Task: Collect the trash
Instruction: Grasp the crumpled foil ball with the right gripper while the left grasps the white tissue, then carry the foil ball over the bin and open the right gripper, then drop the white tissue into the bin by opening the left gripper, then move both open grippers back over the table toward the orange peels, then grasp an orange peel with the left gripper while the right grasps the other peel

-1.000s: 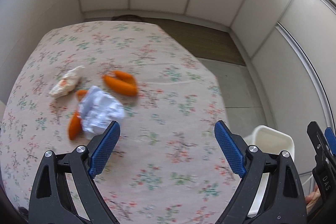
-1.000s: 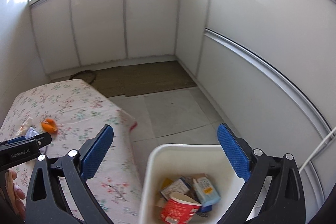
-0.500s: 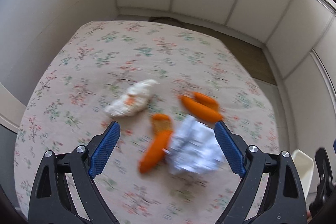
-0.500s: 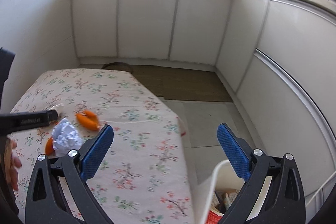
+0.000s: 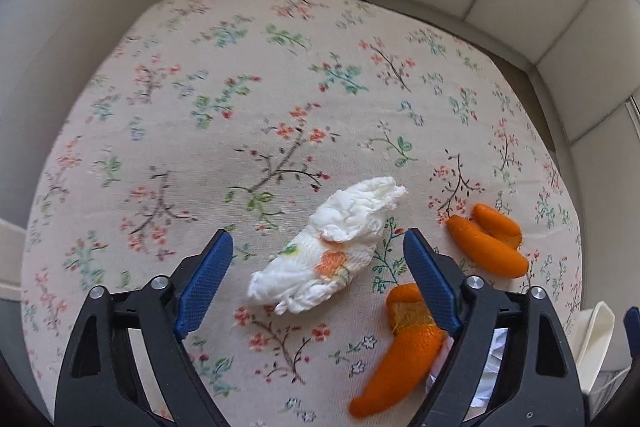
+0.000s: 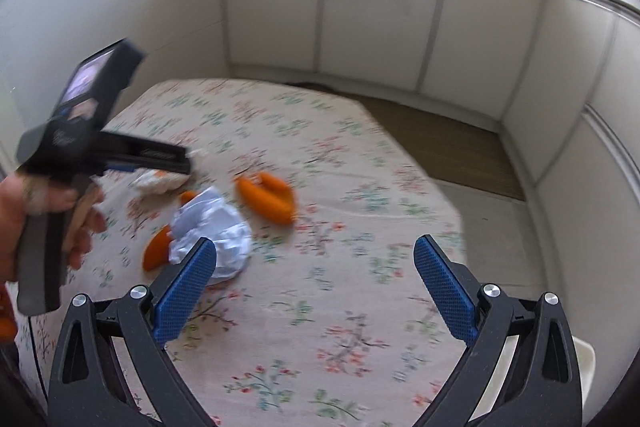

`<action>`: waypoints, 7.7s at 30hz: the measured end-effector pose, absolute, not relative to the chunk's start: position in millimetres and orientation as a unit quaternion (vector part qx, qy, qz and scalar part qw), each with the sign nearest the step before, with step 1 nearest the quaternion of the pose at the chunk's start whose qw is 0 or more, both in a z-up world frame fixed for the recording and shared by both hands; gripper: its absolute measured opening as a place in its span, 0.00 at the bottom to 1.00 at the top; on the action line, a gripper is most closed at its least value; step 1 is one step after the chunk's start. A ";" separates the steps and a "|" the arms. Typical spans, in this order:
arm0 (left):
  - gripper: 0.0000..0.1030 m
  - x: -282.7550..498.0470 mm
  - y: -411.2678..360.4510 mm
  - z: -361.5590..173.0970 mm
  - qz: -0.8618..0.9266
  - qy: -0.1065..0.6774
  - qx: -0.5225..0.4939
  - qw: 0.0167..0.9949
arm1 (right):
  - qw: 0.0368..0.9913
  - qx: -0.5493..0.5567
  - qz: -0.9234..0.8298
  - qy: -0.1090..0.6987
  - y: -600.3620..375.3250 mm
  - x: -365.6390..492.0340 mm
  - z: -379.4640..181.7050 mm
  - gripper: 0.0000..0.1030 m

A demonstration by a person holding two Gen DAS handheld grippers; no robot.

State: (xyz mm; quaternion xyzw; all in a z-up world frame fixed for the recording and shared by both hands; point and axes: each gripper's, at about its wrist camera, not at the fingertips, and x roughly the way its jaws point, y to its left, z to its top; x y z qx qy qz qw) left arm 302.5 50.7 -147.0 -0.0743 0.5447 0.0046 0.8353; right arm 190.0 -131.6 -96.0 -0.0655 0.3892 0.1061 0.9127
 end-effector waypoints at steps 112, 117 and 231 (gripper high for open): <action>0.43 130.0 -227.0 -13.6 -0.248 0.413 -0.028 0.876 | 0.903 0.157 -0.183 0.355 -474.4 -9.5 -36.6 0.63; 0.43 124.9 -254.2 -16.4 -0.270 0.419 -0.022 0.867 | 0.896 0.146 -0.241 0.344 -485.8 -19.0 -36.0 0.71; 0.14 242.2 27.2 -130.1 -0.046 0.527 -0.068 0.846 | 0.868 -0.111 0.226 0.429 -122.4 281.6 -155.1 0.90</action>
